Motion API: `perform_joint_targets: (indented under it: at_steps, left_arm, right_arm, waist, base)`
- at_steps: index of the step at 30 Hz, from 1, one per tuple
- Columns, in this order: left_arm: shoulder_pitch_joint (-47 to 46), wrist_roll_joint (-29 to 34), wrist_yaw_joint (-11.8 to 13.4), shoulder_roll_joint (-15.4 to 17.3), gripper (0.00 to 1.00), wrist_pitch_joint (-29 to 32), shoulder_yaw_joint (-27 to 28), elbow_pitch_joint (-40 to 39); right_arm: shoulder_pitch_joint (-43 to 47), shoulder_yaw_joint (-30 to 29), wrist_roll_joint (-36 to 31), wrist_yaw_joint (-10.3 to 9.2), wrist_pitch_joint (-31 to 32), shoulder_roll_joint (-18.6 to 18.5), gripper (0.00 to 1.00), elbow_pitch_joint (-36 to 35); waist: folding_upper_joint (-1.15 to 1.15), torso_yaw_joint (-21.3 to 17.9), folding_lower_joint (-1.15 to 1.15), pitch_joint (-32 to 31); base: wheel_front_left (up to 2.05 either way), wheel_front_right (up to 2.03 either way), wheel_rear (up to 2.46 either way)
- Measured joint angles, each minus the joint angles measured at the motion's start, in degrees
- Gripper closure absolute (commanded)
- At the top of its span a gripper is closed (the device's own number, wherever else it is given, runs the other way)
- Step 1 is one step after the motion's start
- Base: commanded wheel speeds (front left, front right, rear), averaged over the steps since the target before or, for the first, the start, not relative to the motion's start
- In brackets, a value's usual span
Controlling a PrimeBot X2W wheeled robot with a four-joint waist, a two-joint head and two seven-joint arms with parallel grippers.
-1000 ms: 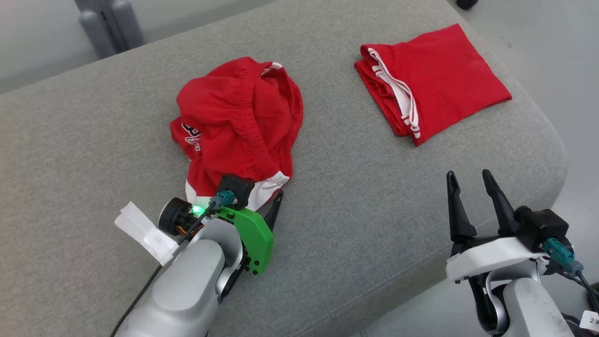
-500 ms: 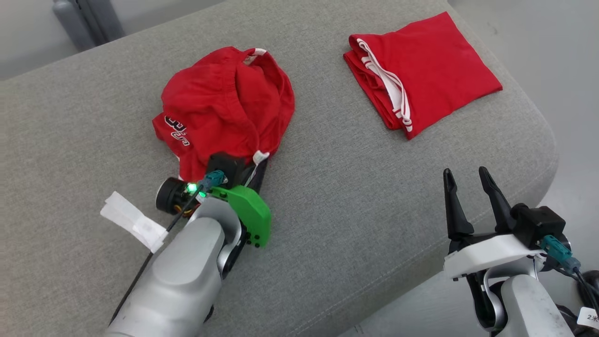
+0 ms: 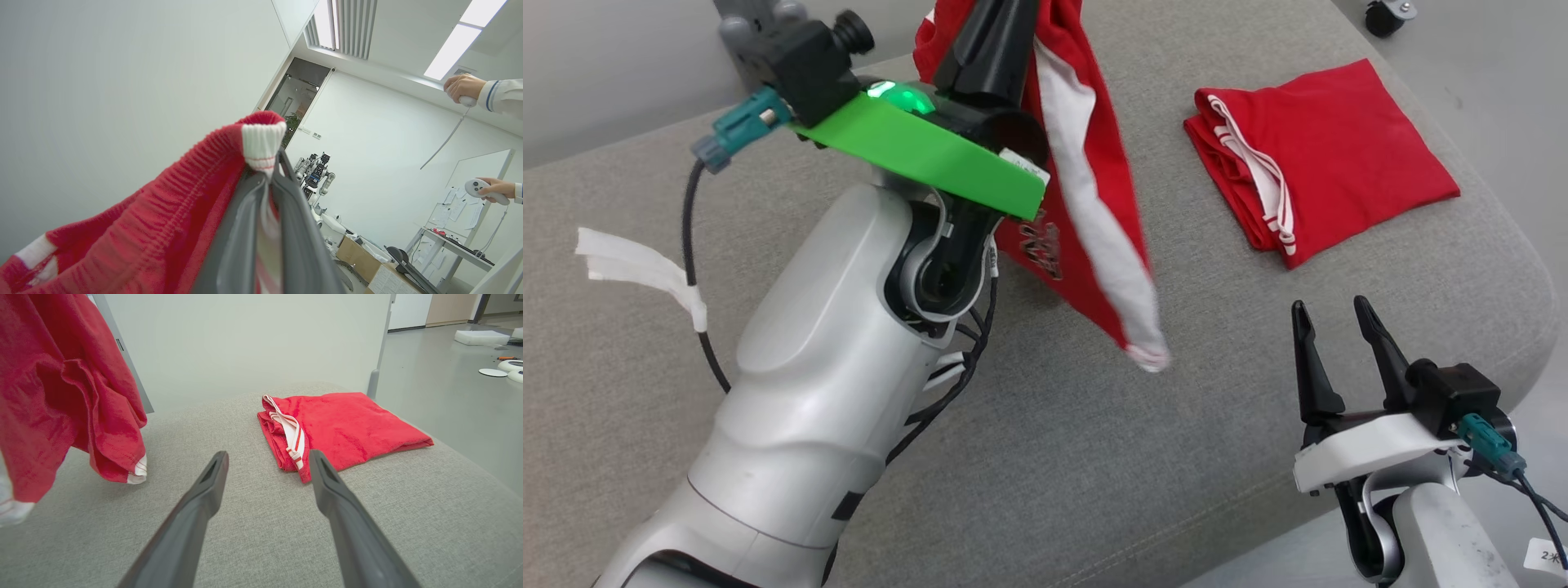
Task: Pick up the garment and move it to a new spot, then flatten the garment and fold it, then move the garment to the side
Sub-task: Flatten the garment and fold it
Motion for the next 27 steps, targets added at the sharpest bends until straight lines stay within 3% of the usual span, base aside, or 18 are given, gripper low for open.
perform_joint_targets:
  at_steps: [2,5,13,17,24,25,27]
  left_arm:
    - [-0.42,-2.61,0.44,0.02,1.00,-0.10,0.57,-2.00]
    - [-0.71,-1.56,2.40,-0.02,1.00,-0.09,0.54,-2.23]
    - [9.54,5.92,7.60,0.02,1.00,-0.09,3.92,8.29]
    - [16.28,9.14,8.12,0.01,1.00,-0.08,9.62,13.63]
    - [22.25,12.48,7.82,0.04,1.00,-0.08,18.76,15.53]
    - [22.91,12.67,8.02,0.04,0.00,-0.09,19.39,15.77]
    - [23.62,13.27,8.00,0.04,0.00,-0.09,20.02,16.15]
  right_arm:
    - [0.02,0.21,-0.13,0.00,0.01,-0.01,0.00,0.04]
    - [-0.01,0.48,-0.18,0.00,0.01,-0.01,0.00,0.05]
    - [-0.32,0.13,-0.13,0.00,0.01,0.00,0.00,-0.46]
    - [-0.39,-0.18,-0.46,0.00,0.01,-0.01,0.00,-0.84]
    - [-0.38,-0.42,-1.05,0.00,0.46,0.01,0.00,-1.52]
    - [-0.38,-0.38,-1.07,0.00,0.64,0.01,0.00,-1.58]
    - [-0.38,-0.35,-1.14,0.00,0.79,0.02,0.00,-1.62]
  waist:
    - [0.00,0.88,0.00,-0.28]
    - [0.00,2.32,0.00,-0.52]
    - [0.00,6.50,0.00,-0.12]
    - [0.00,8.86,0.00,0.27]
    - [0.00,13.08,0.00,0.58]
    - [0.00,13.67,0.00,0.56]
    - [0.00,14.68,0.00,0.49]
  base:
    - [0.00,0.00,0.00]
    - [0.00,0.00,0.00]
    - [0.00,0.00,0.00]
    - [0.00,0.00,0.00]
    - [0.00,0.00,0.00]
    - [0.00,0.00,0.00]
    - [0.00,0.00,0.00]
